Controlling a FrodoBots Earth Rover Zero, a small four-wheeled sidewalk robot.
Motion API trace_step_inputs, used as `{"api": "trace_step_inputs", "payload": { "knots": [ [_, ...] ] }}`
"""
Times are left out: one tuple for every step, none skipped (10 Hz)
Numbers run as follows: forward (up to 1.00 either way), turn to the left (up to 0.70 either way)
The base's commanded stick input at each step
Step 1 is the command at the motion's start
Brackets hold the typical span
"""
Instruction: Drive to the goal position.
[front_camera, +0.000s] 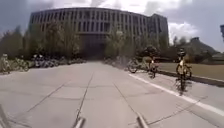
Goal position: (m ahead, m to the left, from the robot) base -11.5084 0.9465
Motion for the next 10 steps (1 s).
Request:
{"api": "trace_step_inputs", "payload": {
  "knots": [
    [0.70,0.00],
    [0.70,0.00],
    [0.70,0.00],
    [0.70,0.00],
    [0.70,0.00],
    [0.70,0.00],
    [0.70,0.00],
    [0.70,0.00],
    [0.70,0.00],
    [0.70,0.00]
  ]
}}
